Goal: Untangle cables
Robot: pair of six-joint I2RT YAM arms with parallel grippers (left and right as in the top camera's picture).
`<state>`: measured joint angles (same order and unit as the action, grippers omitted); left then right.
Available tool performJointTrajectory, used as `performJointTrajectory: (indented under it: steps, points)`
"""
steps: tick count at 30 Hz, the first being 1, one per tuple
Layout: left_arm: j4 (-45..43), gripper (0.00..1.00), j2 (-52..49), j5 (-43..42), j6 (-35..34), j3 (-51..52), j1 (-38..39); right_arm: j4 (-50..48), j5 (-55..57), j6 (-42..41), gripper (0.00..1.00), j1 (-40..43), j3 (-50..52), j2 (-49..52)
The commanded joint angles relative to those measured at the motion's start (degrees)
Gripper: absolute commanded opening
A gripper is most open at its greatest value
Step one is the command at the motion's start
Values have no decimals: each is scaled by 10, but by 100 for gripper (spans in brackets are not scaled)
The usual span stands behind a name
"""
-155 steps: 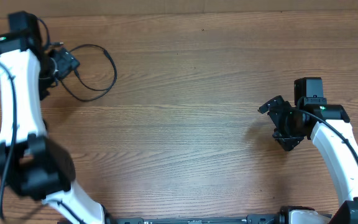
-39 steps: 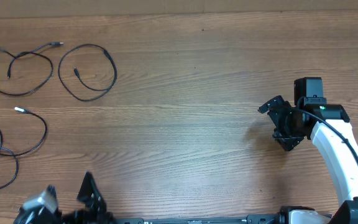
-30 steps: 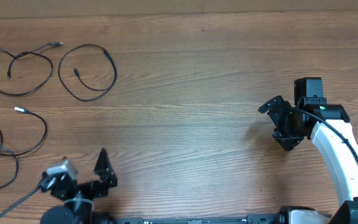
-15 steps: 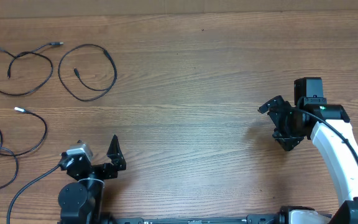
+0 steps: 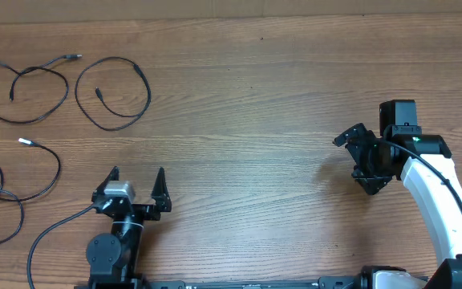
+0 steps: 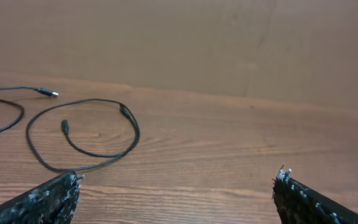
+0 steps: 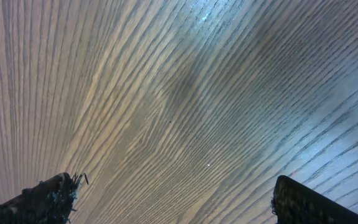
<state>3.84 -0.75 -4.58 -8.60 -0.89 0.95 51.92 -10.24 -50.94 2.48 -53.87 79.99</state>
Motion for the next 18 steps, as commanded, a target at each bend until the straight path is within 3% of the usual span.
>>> performJointTrajectory:
  steps: [1, 18]
  points:
    - [2, 100, 5, -12, 54, 6, 2, -2, 4, 4, 100, -2, 2, -7]
    - [1, 100, 5, -14, 52, 6, 2, -2, 3, 4, 100, -2, 2, -7]
